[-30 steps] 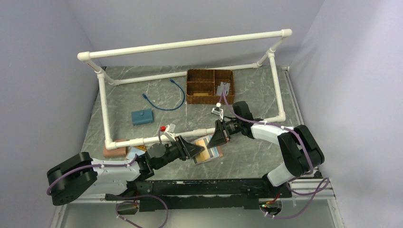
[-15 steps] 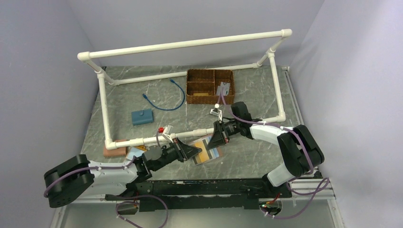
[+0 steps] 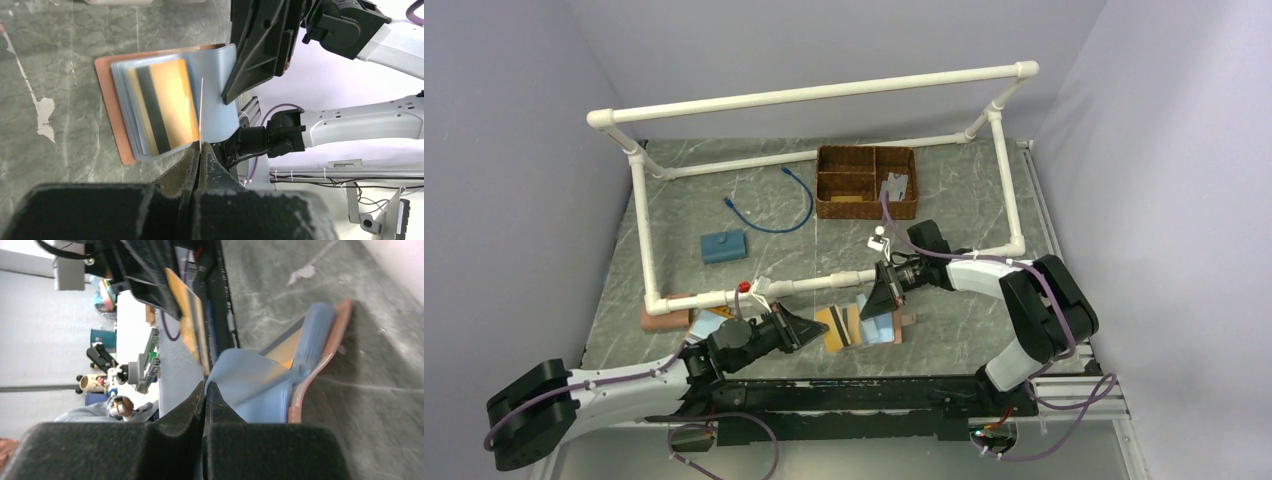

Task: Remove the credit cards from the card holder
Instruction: Remove the credit card from the card holder, then place the credit card in the storage box.

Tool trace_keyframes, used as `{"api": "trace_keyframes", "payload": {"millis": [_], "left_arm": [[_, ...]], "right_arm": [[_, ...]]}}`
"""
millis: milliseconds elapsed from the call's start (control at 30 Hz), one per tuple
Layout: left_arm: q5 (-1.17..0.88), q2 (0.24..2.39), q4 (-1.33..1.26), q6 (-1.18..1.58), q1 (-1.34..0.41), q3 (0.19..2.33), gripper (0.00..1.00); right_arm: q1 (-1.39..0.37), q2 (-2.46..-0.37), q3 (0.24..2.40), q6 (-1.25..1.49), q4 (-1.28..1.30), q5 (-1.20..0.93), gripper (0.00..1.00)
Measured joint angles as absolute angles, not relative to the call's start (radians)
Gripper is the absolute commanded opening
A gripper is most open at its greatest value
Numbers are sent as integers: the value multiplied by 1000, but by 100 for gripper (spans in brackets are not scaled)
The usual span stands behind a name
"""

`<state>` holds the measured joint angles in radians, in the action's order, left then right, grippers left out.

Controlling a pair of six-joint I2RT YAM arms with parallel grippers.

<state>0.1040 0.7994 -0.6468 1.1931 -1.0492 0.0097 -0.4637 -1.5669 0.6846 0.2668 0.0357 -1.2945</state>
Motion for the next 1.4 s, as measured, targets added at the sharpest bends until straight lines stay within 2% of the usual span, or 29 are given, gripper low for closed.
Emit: {"api": "trace_keyframes", "payload": {"millis": [300, 600, 833, 933, 1000, 1067, 1133, 1200, 1300, 1400], "left_arm": [[130, 641, -450, 1201, -1048, 10, 0], [137, 533, -221, 1112, -1047, 67, 0], [133, 596, -117, 972, -1032, 242, 0], [121, 661, -88, 903, -1014, 315, 0], [99, 718, -79, 855, -993, 365, 0], [68, 773, -77, 810, -966, 412, 0], [20, 831, -81, 762, -937, 458, 0], [-35, 889, -89, 709, -913, 500, 0], [-122, 971, -113, 626, -894, 554, 0], [-208, 1026, -144, 555, -891, 585, 0]], "right_arm": [[-470, -1607, 722, 138, 200, -1140, 0], [-473, -1586, 832, -135, 442, -933, 32], [-476, -1564, 909, -352, 596, -746, 39], [-466, -1508, 907, -418, 623, -643, 40], [-440, -1455, 907, -455, 633, -613, 45], [-408, -1403, 907, -489, 642, -615, 56], [-378, -1342, 907, -539, 654, -643, 73], [-365, -1274, 907, -603, 662, -689, 84], [-365, -1193, 918, -724, 697, -777, 88], [-368, -1200, 992, -839, 778, -877, 89]]}}
